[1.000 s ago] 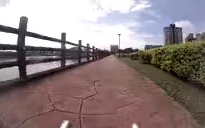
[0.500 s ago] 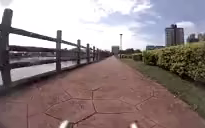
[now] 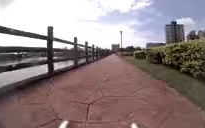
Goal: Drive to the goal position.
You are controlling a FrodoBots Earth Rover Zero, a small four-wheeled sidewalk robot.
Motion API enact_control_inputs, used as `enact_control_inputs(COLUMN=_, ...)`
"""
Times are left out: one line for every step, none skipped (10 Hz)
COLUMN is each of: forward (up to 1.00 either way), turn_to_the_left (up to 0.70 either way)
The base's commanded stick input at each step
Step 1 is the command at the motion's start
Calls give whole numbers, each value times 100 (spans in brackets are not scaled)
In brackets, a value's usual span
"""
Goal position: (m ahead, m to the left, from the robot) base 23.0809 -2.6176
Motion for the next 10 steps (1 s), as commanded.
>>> enact_control_inputs(forward=100, turn_to_the_left=0)
enact_control_inputs(forward=100, turn_to_the_left=0)
enact_control_inputs(forward=100, turn_to_the_left=0)
enact_control_inputs(forward=100, turn_to_the_left=0)
enact_control_inputs(forward=100, turn_to_the_left=0)
enact_control_inputs(forward=100, turn_to_the_left=0)
enact_control_inputs(forward=100, turn_to_the_left=0)
enact_control_inputs(forward=100, turn_to_the_left=0)
enact_control_inputs(forward=100, turn_to_the_left=0)
enact_control_inputs(forward=100, turn_to_the_left=0)
